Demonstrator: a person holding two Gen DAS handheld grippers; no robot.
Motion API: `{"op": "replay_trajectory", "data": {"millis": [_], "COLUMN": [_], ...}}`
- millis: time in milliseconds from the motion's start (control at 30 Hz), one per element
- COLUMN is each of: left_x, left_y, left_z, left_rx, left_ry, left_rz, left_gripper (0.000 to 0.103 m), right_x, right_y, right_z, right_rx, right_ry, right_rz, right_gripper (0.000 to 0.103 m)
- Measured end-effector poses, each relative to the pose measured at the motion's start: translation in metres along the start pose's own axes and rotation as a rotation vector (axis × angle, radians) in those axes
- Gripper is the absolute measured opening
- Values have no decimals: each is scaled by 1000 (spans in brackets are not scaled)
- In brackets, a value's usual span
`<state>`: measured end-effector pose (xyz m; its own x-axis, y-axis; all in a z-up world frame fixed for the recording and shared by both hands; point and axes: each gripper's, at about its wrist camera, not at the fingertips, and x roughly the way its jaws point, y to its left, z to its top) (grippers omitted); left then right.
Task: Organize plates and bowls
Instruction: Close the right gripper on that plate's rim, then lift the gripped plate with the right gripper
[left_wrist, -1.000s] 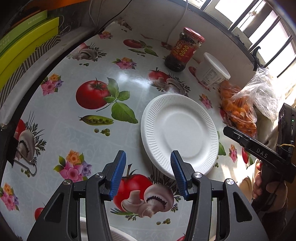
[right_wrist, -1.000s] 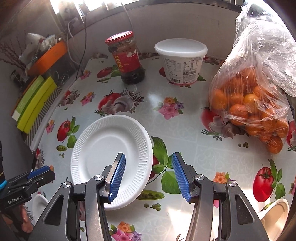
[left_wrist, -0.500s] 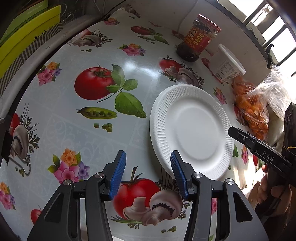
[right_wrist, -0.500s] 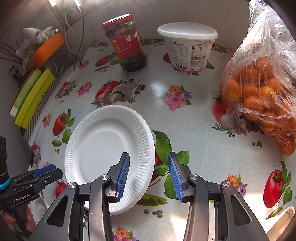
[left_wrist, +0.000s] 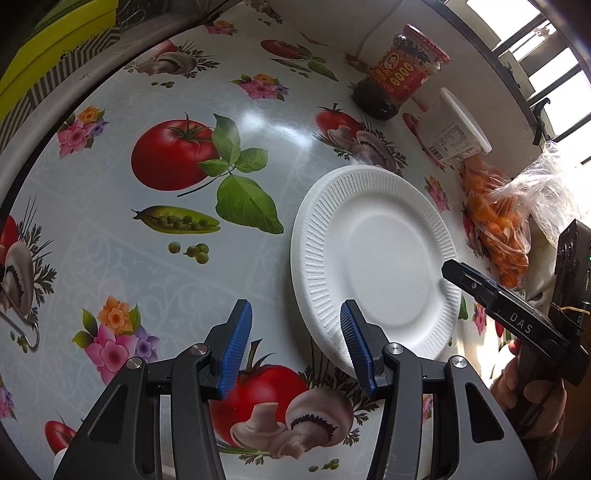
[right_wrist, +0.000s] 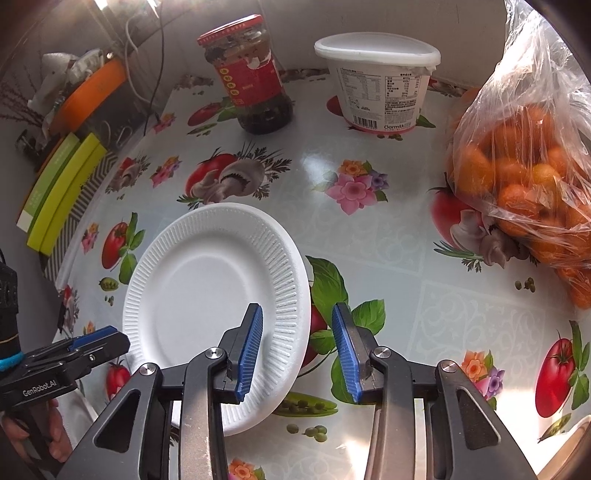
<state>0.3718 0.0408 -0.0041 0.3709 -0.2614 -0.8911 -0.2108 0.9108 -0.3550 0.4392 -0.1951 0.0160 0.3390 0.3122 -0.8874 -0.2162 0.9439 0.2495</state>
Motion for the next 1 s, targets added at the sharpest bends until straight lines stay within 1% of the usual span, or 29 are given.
{"op": "replay_trajectory", "data": {"millis": [100,167,233,267,300,367,400,500,600,1000], "left_x": [2,3,5,5,6,7,7,7,7,3], "left_y": [-1,-2,-3,-4,-5,-7,-7,-7,-8,-9], "left_z": [1,2,3,3,3,3,2,1,1,-1], "left_rx": [-8,-14,-14,-15,-15,-9,-10,-8,1,8], "left_ry": [3,3,9,9,7,8,5,0,-9,-30], "left_rz": [-20,-41,-57,-57,-57,-58,-57,-57,-60,-51], "left_gripper": [51,47,43,42,38,36,33,31,22,21], "right_x": [2,3,4,5,5,5,5,5,5,1], "right_y": [-1,-1,-1,-2,-2,-1,-2,-1,1,-1], "right_z": [-1,-1,-2,-2,-3,-3,-3,-4,-4,-8], "right_rx": [2,4,6,7,8,7,6,2,0,22], "right_ry": [3,7,10,12,12,12,13,10,9,11], "right_rz": [0,3,1,0,1,2,2,-2,7,22], "right_gripper": [36,33,32,32,32,28,27,26,23,23]}}
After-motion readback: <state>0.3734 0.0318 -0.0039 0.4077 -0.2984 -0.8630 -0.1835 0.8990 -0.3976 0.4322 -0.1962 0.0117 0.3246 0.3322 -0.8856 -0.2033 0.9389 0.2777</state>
